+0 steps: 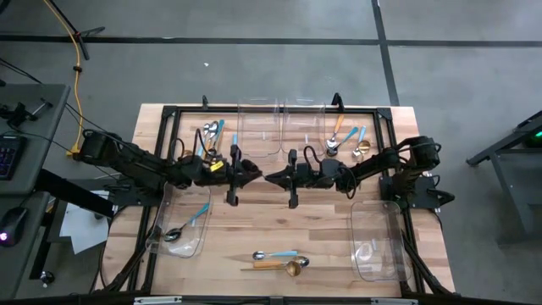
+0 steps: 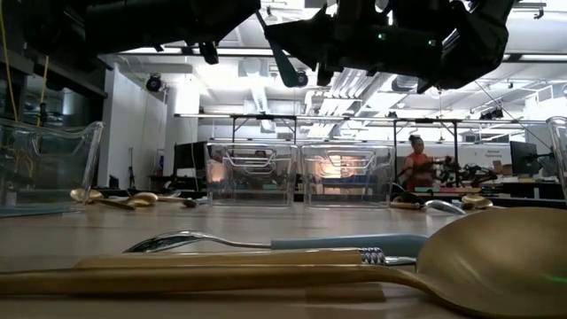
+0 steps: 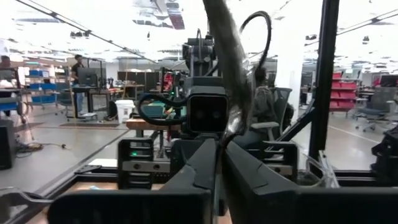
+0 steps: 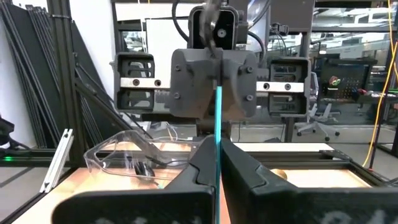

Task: Sort silverware by color (type)
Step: Put the black spoon into the bottom left transparent bin

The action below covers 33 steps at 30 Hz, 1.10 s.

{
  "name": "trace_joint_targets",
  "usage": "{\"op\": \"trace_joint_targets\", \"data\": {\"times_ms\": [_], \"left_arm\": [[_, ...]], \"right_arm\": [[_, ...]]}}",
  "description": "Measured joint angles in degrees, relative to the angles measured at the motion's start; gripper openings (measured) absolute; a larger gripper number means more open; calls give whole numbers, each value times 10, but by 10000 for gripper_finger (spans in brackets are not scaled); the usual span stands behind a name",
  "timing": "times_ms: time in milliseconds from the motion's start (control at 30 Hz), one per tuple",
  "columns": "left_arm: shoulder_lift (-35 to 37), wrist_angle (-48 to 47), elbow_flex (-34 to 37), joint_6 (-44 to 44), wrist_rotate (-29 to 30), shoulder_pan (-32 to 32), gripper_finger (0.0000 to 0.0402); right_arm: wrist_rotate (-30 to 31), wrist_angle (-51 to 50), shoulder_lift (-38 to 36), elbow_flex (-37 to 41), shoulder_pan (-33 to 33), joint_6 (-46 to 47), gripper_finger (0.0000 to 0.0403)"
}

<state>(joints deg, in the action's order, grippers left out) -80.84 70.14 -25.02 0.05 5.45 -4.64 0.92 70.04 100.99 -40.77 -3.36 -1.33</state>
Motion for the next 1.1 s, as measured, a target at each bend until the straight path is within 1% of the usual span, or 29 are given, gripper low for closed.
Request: {"op": "trace_joint_targets", "data": {"times_ms": [200, 300, 400, 467, 633, 767, 900, 1000, 1100], "left_arm": [[0, -7, 0, 2, 0, 0, 3], [1, -12, 0, 2, 0, 0, 3], [3, -21, 0, 3, 1, 0, 2], [10, -40, 0, 9, 2, 1, 1], [55, -112, 3, 20, 12, 0, 1], [103, -147, 23, 26, 29, 0, 1], [151, -166, 57, 26, 53, 0, 1], [184, -164, 82, 25, 58, 0, 0], [213, -161, 99, 21, 58, 1, 0]], "right_arm": [[0, -3, 0, 0, 0, 1, 0], [1, -8, -1, 0, 2, 16, 2], [9, -33, -14, 0, 6, 27, 21], [17, -61, -26, 0, 7, 25, 45], [27, -133, -65, 0, 6, -4, 114], [33, -194, -102, 2, 3, -32, 150], [41, -198, -140, 35, 3, -50, 161], [74, -170, -177, 78, 3, -58, 162], [94, -129, -213, 125, 3, -51, 162]]}}
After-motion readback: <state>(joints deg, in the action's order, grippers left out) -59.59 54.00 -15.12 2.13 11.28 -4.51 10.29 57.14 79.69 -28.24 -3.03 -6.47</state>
